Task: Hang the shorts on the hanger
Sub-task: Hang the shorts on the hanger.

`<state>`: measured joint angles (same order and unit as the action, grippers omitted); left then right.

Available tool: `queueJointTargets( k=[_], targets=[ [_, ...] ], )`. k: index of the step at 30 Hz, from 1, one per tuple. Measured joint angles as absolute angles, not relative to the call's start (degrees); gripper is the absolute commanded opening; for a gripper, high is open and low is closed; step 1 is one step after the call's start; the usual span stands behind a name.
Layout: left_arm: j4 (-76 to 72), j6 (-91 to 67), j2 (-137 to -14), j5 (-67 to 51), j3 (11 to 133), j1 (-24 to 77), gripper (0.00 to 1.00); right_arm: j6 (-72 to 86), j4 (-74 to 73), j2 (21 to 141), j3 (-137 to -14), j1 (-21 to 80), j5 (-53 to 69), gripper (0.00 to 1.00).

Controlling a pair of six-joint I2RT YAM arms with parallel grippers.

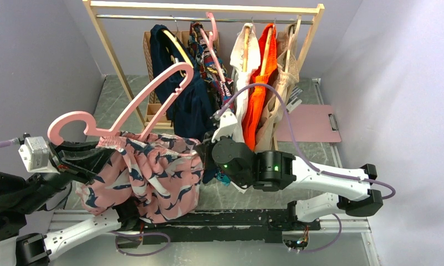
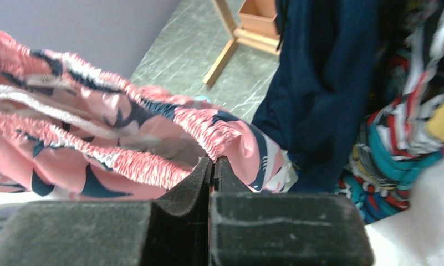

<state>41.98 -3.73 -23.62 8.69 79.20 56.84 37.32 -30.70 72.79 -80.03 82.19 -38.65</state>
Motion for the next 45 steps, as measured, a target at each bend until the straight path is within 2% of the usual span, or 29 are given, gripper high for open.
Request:
queueJointTargets(
  k=[8, 16, 28, 45],
  targets=[
    [43.0, -4.0, -21.3, 0.9, 78.5, 56.8, 0.07, 34.8, -39.6, 70.9, -86.2, 79.8, -42.9, 0.00],
    [45.6, -4.0, -20.6, -5.3, 72.7, 56.8, 0.07, 37.1, -51.2, 68.4, -91.0, 76.5, -44.2, 0.00],
    [48.3, -4.0, -21.4, -6.7, 70.4, 56.8, 0.07, 39.0, -64.5, 69.7, -103.2, 76.3, -45.5, 0.00],
    [53.0, -2.5, -27.9, -6.3, 68.0, 56.8, 0.07, 37.7, -75.1, 74.2, -115.6, 76.3, -44.9, 0.00]
  ],
)
